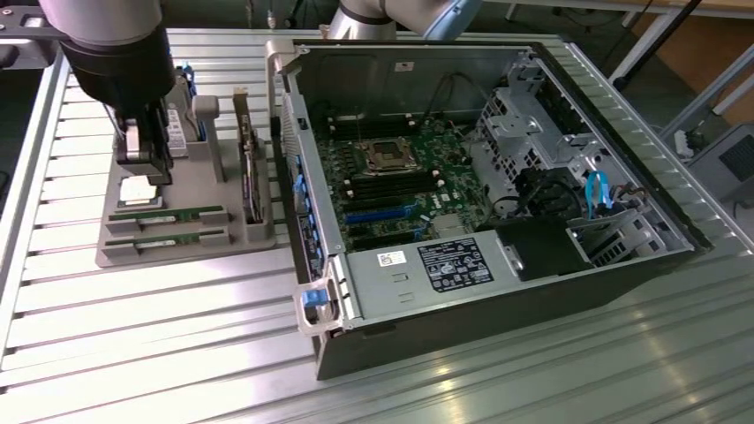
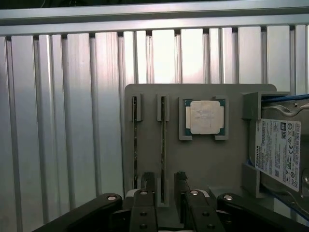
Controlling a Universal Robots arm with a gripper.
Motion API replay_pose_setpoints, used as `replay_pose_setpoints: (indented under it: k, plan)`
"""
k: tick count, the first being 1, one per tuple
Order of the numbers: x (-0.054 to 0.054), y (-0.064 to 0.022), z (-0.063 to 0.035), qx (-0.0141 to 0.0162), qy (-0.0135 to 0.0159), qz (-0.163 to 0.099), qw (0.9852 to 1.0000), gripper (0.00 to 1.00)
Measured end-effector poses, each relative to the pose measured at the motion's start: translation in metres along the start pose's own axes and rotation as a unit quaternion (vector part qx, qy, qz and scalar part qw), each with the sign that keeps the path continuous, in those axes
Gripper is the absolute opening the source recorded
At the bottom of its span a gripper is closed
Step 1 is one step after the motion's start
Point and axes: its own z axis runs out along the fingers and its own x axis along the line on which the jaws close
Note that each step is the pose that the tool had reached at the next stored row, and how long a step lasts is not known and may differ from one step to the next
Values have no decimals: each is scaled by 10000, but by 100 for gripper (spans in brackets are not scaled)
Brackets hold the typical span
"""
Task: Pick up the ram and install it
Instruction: 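Pick up the ram and move it above insertion slot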
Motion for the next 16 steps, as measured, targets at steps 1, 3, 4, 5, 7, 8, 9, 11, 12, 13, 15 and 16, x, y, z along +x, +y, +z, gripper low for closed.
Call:
replay_pose_setpoints:
  k: [1,3,4,5,7,8,9,11,12,13,15,16]
  plan:
    - [26,1,1,0,0,1,10000,29]
    - [144,10,3,0,0,1,10000,29]
    - [171,12,3,0,0,1,10000,29]
    - [196,14,4,0,0,1,10000,29]
    - [257,19,5,0,0,1,10000,29]
    - [266,19,5,0,0,1,10000,29]
    - [266,19,5,0,0,1,10000,29]
    - [268,18,43,0,-1,1,10000,29]
    - [271,17,74,0,-1,1,10000,29]
    - [274,16,101,0,-1,1,10000,29]
    - [286,12,224,0,-1,1,10000,29]
    - [290,11,260,0,-1,1,10000,29]
